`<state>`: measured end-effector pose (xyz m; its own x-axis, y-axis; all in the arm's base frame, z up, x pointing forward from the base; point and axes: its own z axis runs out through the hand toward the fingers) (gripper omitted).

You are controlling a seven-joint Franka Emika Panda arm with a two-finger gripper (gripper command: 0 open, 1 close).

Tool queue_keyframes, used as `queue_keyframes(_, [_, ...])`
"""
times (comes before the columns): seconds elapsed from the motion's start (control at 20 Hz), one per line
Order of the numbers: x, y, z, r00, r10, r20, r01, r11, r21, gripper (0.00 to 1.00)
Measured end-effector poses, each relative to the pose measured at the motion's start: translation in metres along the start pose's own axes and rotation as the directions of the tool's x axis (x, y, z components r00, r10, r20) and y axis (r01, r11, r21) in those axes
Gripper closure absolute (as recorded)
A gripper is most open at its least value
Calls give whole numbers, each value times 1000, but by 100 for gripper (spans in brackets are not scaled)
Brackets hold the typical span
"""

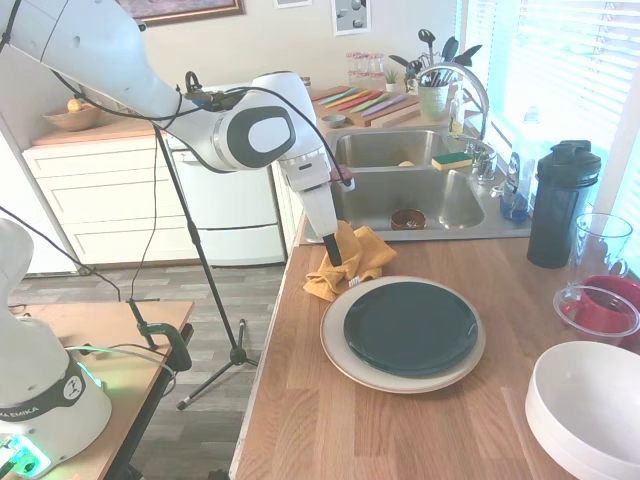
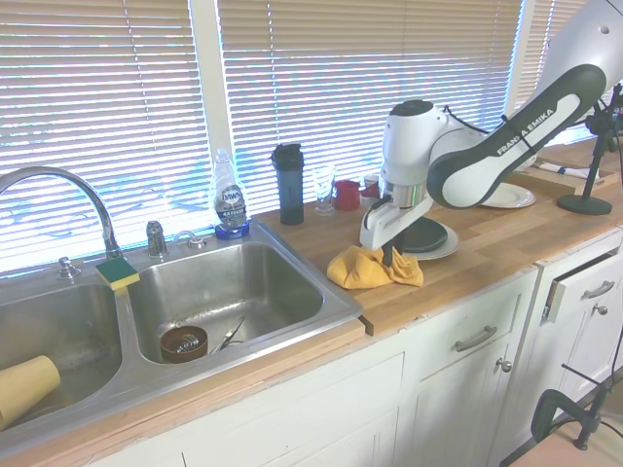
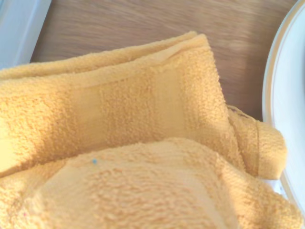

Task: Wipe the blue plate in counterclockwise motion

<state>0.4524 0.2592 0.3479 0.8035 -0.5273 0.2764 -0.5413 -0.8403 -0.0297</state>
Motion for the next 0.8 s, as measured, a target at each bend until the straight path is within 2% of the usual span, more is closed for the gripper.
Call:
queue_keyframes(0.25, [5, 22, -19, 1000, 26, -9, -26, 999, 31, 0])
queue_keyframes(0.6, [6, 42, -38, 1000, 24, -4, -23, 998, 66, 0])
queue_keyframes(0.8, [13, 55, -61, 999, 32, 1, -32, 994, 107, 0])
